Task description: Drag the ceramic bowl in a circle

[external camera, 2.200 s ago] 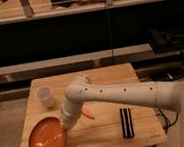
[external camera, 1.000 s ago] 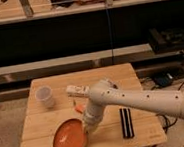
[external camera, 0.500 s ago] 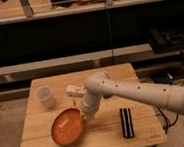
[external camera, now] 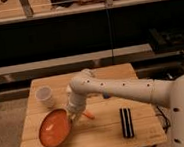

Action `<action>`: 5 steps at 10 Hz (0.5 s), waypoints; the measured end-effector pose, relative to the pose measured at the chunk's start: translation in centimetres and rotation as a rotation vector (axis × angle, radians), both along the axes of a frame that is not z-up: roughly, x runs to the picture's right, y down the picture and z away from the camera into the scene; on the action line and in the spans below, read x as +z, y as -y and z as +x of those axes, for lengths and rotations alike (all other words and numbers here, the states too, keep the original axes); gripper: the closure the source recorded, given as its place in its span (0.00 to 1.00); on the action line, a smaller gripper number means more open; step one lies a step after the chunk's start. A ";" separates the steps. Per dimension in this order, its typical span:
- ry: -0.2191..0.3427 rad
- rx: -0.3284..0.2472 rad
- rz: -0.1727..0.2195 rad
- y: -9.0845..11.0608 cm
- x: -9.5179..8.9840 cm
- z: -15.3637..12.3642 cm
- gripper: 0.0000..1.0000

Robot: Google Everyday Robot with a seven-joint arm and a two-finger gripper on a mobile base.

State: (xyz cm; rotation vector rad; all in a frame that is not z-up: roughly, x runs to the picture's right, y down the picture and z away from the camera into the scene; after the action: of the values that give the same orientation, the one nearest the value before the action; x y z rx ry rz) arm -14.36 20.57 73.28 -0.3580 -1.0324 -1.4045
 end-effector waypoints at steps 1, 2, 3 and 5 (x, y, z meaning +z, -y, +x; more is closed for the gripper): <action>0.036 -0.035 0.013 -0.7 -1.0 -0.9 1.00; 0.050 -0.059 0.016 -1.3 -1.5 -1.3 1.00; 0.053 -0.077 0.013 -1.9 -1.7 -1.2 1.00; 0.045 -0.094 -0.001 -3.2 -1.6 0.6 1.00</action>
State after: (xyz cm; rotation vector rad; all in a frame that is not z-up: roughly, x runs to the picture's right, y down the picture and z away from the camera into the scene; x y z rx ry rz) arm -13.80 23.73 71.64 -0.3814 -1.0652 -1.5021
